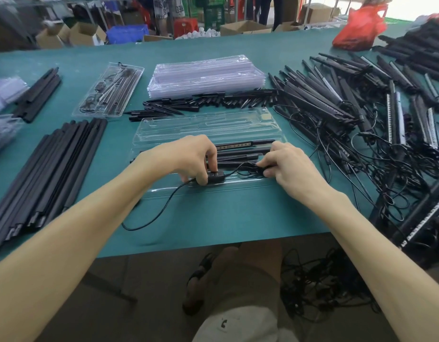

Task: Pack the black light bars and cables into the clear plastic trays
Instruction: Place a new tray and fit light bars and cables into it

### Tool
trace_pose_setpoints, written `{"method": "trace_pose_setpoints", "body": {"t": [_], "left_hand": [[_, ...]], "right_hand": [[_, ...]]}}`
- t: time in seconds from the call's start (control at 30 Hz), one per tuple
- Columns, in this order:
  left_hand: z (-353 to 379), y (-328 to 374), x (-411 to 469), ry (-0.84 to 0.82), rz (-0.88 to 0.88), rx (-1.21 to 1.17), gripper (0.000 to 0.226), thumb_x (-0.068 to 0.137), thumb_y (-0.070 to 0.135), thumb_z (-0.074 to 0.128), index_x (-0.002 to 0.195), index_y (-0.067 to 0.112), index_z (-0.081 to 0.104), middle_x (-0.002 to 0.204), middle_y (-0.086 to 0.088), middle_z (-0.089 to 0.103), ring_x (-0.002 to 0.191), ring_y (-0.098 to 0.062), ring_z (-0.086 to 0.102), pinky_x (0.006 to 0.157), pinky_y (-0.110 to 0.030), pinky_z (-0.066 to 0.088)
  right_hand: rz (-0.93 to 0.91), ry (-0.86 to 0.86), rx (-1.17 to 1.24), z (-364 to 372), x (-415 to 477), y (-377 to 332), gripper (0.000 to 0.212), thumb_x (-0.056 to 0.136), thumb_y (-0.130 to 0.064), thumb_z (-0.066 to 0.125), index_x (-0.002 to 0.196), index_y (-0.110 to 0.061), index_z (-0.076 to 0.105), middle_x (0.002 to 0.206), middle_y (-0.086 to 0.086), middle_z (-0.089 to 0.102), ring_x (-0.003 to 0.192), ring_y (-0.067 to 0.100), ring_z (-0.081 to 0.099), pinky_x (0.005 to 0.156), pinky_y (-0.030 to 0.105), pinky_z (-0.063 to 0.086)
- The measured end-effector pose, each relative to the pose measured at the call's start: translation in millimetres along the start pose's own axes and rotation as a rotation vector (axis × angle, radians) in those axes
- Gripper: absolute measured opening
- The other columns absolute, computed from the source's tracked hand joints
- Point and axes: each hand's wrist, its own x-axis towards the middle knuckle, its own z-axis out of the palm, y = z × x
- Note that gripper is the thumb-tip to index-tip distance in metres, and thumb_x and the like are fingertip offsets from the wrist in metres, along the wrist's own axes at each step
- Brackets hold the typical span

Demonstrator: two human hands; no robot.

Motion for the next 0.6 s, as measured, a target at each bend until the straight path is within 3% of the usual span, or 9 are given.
{"method": "trace_pose_setpoints", "body": {"t": [0.17, 0.37, 0.53, 0.6], "left_hand": [[-0.8, -7.3, 1.8, 0.014, 0.0, -0.119, 0.023, 0.071, -0.006, 0.085, 0.085, 0.007, 0.073, 0.071, -0.008, 0.068, 0.068, -0.031, 0.072, 0.052, -0.031, 0.059], [0.8, -17.5, 3.9, 0.01, 0.041, -0.147, 0.014, 0.077, 0.007, 0.085, 0.081, 0.016, 0.076, 0.068, 0.001, 0.07, 0.071, -0.023, 0.071, 0.052, -0.024, 0.056], [3.5, -13.5, 5.0, 0.066, 0.097, -0.073, 0.011, 0.077, 0.019, 0.087, 0.081, 0.02, 0.076, 0.068, 0.004, 0.07, 0.067, -0.025, 0.071, 0.06, -0.037, 0.062], [3.7, -13.6, 5.0, 0.07, 0.108, -0.068, 0.012, 0.077, 0.021, 0.087, 0.083, 0.021, 0.077, 0.071, 0.002, 0.07, 0.058, -0.012, 0.067, 0.062, -0.034, 0.061]], "right_hand": [[0.004, -0.001, 0.007, 0.3, 0.5, -0.5, 0.032, 0.086, 0.01, 0.066, 0.103, -0.014, 0.077, 0.09, -0.004, 0.056, 0.088, 0.012, 0.044, 0.084, 0.038, 0.045], [0.005, -0.004, 0.003, -0.2, -0.4, -1.3, 0.033, 0.086, 0.01, 0.066, 0.104, -0.015, 0.076, 0.09, -0.004, 0.056, 0.091, 0.013, 0.044, 0.085, 0.039, 0.045], [0.003, -0.002, 0.004, 0.7, -0.2, -0.8, 0.033, 0.086, 0.011, 0.065, 0.104, -0.014, 0.076, 0.091, -0.001, 0.057, 0.091, 0.016, 0.045, 0.084, 0.038, 0.045], [0.014, -0.003, 0.006, 1.0, -0.2, -0.5, 0.033, 0.086, 0.01, 0.065, 0.104, -0.016, 0.076, 0.093, -0.001, 0.057, 0.09, 0.014, 0.045, 0.085, 0.038, 0.045]]}}
